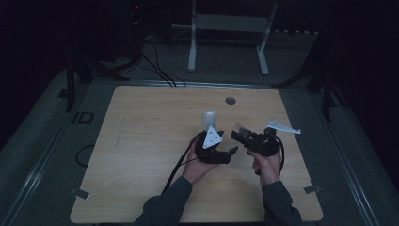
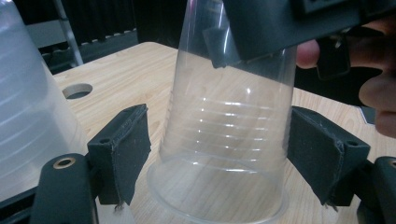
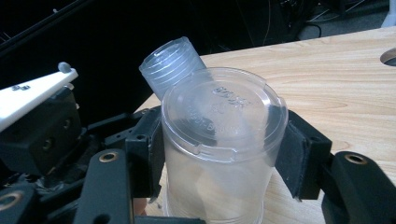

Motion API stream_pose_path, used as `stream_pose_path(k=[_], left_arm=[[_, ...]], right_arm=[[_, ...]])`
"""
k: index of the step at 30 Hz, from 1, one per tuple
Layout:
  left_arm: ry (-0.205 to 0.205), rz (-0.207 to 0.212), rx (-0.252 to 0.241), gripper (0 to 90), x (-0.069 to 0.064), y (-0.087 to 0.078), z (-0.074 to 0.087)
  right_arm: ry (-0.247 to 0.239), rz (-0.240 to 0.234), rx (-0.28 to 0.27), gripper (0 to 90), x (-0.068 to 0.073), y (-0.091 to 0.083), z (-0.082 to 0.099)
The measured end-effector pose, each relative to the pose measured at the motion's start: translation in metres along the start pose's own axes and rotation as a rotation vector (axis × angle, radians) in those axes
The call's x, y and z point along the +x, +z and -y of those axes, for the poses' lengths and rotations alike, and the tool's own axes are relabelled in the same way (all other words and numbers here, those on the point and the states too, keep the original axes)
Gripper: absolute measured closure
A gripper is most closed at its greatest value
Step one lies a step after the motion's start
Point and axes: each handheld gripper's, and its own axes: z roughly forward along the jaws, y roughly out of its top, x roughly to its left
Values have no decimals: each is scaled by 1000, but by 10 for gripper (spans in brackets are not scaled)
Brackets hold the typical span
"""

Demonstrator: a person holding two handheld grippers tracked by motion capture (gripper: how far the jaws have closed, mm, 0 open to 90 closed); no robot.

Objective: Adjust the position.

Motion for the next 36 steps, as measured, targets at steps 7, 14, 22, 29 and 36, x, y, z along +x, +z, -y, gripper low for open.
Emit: stream_pose_path(k=[7, 14, 22, 29, 36], left_arm=[[-1, -1, -4, 226, -1, 1, 1], [-12, 5, -18, 226, 1, 1, 2], [-8, 9, -26, 232, 0, 2, 3], [-6, 12, -20, 261, -2, 3, 4], [5, 17, -4, 293, -3, 2, 4]], right_arm=[[11, -18, -2, 409, 0, 0, 0], [39, -39, -15, 411, -3, -2, -1], [70, -64, -24, 413, -5, -2, 0], [92, -72, -24, 412, -9, -4, 2], [77, -61, -12, 372, -10, -3, 2]])
